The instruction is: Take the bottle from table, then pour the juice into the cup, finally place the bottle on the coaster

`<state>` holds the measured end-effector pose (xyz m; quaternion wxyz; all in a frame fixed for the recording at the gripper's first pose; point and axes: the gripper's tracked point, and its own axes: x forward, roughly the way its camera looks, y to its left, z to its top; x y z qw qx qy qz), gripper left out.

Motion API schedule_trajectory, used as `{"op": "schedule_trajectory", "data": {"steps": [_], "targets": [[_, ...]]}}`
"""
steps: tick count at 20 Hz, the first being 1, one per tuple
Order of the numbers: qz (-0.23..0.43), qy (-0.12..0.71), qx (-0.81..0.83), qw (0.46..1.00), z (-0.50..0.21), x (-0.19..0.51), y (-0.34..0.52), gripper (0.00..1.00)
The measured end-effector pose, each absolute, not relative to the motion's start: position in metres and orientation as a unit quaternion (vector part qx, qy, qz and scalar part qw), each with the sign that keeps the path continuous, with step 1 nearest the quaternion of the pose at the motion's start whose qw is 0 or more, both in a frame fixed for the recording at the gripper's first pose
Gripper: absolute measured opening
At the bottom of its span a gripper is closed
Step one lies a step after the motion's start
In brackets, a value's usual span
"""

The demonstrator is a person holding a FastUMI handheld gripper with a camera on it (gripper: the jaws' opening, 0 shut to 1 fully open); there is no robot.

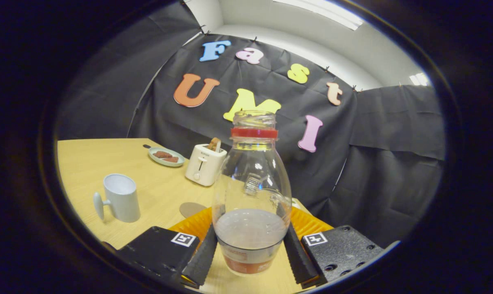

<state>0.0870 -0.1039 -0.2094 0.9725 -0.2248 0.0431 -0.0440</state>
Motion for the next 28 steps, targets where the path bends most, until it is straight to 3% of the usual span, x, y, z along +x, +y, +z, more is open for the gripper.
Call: {"op": "schedule_trajectory", "data": {"steps": [17,28], "targets": [[-0.047,0.067,-0.4,0.913,-0.194,0.072,-0.077,0.81],[-0.035,0.09,-0.559,0.824,-0.216,0.091,-0.045,0.81]]}}
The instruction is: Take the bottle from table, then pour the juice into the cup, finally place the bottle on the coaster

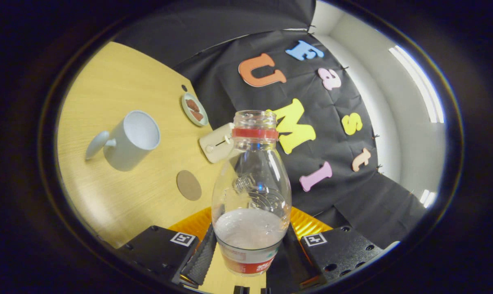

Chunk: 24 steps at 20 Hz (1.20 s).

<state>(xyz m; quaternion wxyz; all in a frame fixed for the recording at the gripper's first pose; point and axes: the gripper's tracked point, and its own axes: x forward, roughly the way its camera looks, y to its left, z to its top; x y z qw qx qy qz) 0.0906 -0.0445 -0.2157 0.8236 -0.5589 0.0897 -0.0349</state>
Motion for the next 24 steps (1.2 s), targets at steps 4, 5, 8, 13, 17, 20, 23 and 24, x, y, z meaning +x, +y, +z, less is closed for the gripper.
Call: {"op": "schedule_trajectory", "data": {"steps": [4,5,8,13,17,20,23,24], "targets": [[-0.027,0.102,-0.594,0.798,-0.226,0.098,-0.036,0.81],[-0.027,0.105,-0.605,0.789,-0.229,0.098,-0.035,0.81],[-0.029,0.115,-0.623,0.773,-0.235,0.103,-0.029,0.81],[-0.031,0.129,-0.651,0.747,-0.242,0.114,-0.025,0.81],[-0.041,0.131,-0.687,0.714,-0.241,0.123,-0.022,0.81],[-0.044,0.147,-0.712,0.686,-0.243,0.121,-0.025,0.81],[-0.044,0.155,-0.724,0.671,-0.245,0.125,-0.022,0.81],[-0.045,0.154,-0.727,0.667,-0.242,0.125,-0.021,0.81]]}}
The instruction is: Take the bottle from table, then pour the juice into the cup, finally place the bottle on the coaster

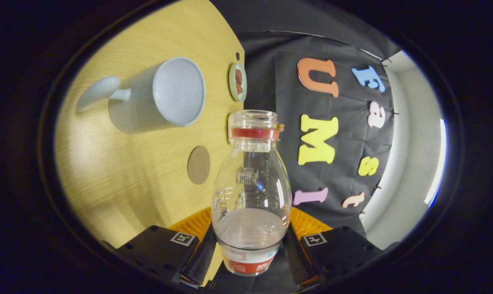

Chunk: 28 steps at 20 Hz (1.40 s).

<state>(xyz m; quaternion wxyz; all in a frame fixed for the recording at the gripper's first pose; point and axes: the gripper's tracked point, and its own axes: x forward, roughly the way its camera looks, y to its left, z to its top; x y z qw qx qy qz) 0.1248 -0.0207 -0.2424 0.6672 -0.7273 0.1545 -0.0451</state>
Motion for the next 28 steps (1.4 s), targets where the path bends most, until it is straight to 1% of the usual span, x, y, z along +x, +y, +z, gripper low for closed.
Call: {"op": "schedule_trajectory", "data": {"steps": [8,28], "targets": [[-0.049,0.146,-0.754,0.638,-0.231,0.127,-0.011,0.81],[-0.067,0.145,-0.78,0.605,-0.217,0.126,-0.009,0.81]]}}
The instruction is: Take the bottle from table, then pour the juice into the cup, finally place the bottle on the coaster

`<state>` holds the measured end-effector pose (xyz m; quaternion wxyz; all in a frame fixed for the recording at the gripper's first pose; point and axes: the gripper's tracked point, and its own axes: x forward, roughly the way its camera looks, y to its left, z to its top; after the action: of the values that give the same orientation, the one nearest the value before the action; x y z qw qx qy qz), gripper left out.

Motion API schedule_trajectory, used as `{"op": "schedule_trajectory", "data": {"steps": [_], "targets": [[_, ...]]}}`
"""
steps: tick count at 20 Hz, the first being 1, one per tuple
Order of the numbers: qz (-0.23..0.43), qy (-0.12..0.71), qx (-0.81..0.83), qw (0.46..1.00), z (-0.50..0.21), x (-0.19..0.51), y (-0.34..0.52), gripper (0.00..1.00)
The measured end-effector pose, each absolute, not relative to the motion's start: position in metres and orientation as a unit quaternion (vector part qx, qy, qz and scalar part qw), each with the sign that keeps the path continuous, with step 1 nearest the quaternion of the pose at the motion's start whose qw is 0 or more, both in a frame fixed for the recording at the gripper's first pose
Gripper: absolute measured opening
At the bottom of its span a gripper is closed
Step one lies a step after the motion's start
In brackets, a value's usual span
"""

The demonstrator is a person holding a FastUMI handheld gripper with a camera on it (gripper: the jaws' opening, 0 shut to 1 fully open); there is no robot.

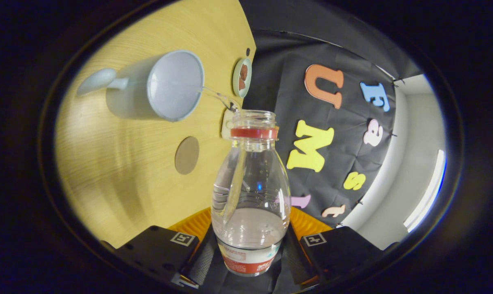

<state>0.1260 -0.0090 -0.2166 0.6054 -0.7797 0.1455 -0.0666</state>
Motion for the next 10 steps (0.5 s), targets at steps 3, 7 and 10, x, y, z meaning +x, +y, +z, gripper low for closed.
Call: {"op": "schedule_trajectory", "data": {"steps": [3,7,10], "targets": [[-0.07,0.141,-0.784,0.6,-0.211,0.125,-0.01,0.81],[-0.075,0.136,-0.786,0.599,-0.203,0.121,-0.008,0.81],[-0.075,0.133,-0.788,0.596,-0.202,0.12,-0.006,0.81]]}}
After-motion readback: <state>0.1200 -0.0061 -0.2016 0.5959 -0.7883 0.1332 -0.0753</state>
